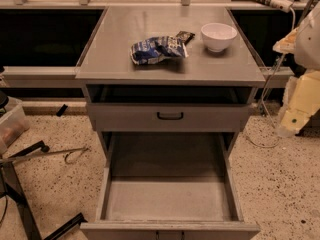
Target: Place blue chip bag into middle drawer
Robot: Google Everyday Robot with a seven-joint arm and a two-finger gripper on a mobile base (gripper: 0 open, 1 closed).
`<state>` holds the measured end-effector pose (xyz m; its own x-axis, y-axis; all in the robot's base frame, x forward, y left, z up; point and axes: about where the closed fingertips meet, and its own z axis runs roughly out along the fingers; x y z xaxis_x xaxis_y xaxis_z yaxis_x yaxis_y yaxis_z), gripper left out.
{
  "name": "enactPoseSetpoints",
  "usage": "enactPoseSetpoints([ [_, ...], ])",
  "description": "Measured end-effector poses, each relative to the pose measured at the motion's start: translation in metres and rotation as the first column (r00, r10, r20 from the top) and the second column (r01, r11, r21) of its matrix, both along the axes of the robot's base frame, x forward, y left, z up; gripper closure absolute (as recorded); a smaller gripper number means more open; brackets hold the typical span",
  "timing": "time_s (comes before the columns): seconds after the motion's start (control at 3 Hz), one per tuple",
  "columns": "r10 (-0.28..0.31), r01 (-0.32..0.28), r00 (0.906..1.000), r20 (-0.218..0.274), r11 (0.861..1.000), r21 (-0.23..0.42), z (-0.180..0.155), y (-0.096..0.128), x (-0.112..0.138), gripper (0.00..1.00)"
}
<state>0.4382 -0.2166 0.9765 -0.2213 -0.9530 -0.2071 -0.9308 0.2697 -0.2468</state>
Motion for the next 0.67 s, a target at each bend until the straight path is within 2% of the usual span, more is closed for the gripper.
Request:
enactPoseSetpoints([
  [0.33,0.000,0.000,1.0000,0.000,1.000,0.000,0.000,0.000,0.000,0.00],
  [0.67,0.014,-0.014,0.9998,0.015,1.000,0.012,-0.004,0.005,0.010,0.00],
])
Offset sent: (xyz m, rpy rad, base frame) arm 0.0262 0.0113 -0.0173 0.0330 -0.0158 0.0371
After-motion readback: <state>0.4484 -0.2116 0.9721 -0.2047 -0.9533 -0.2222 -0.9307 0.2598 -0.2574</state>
